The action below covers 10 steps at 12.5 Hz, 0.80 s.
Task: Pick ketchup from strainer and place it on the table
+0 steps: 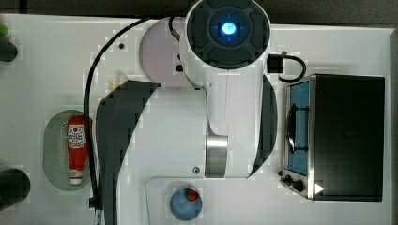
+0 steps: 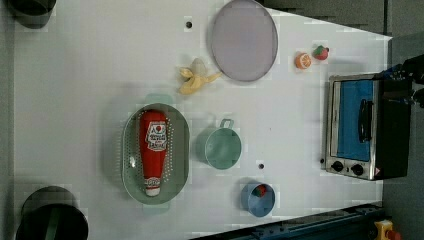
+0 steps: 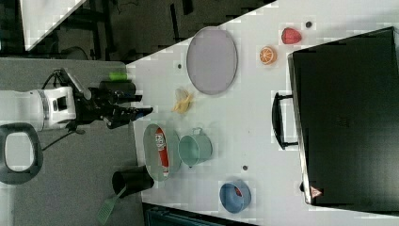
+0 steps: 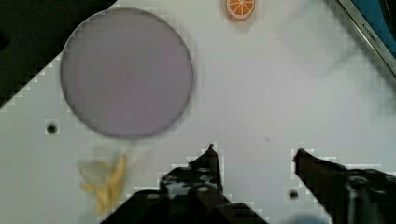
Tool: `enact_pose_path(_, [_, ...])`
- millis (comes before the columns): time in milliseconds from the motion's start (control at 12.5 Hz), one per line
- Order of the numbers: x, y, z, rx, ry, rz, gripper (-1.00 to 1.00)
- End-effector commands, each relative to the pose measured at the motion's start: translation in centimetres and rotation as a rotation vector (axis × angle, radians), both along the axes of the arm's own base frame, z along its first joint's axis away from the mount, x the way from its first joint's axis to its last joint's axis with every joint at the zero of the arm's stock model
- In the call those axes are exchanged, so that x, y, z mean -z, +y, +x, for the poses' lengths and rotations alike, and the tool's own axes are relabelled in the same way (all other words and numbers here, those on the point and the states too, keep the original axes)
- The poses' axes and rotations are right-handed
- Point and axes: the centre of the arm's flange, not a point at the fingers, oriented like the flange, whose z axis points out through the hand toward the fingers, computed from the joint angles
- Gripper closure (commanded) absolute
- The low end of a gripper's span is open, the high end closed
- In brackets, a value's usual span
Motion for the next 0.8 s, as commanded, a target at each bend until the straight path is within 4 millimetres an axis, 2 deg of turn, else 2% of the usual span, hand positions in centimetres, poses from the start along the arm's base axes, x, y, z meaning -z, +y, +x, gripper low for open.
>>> enact_pose_path(80, [-3.9, -2.4, -7.5, 0.105, 0.029, 0.015, -0.58])
enact_pose_path(240, [-3.6, -0.4, -7.3, 0.068, 0.033, 0.014, -0.99])
enact_pose_path(320, [-3.4, 1.6, -7.1, 0.032, 0.038, 0.013, -1.0])
enact_pose_path(480, [-2.6, 6.8, -7.0, -0.065, 0.046, 0.001, -1.0])
enact_pose_path(800, [-0.1, 19.1, -7.8, -0.295, 0.022, -0.012, -1.0])
